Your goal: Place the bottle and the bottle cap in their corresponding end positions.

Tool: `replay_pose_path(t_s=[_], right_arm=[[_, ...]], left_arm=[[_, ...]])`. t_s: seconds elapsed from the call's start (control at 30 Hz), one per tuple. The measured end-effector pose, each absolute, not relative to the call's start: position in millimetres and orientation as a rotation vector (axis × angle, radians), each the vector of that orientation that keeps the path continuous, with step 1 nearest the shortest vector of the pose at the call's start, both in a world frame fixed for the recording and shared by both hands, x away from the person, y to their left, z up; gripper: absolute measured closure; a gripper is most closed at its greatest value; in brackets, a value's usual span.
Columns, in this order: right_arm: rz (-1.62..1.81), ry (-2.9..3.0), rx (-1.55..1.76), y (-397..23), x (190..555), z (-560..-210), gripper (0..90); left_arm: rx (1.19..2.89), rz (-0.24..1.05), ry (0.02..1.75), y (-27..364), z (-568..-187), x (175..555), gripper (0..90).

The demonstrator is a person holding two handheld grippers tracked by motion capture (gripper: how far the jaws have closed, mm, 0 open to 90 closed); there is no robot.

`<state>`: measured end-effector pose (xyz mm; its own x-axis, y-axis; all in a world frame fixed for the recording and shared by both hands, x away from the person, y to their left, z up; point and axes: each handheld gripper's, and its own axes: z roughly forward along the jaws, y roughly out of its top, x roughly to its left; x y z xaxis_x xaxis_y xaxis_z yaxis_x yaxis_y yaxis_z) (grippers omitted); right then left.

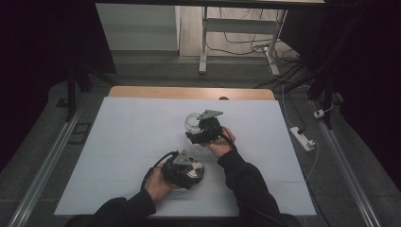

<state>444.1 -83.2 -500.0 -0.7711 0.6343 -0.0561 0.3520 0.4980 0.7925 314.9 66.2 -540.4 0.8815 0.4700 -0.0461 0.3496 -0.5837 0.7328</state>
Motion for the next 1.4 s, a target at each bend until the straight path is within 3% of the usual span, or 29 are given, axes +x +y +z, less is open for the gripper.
replay_pose_path(t_s=[0.93,1.4], right_arm=[[1.147,2.439,0.835,-82,446,-511,14.5],[1.205,2.436,0.853,-87,445,-501,4.0]], left_arm=[[2.327,0.199,0.595,63,-542,316,18.0],[2.293,0.170,0.608,67,-540,315,9.1]])
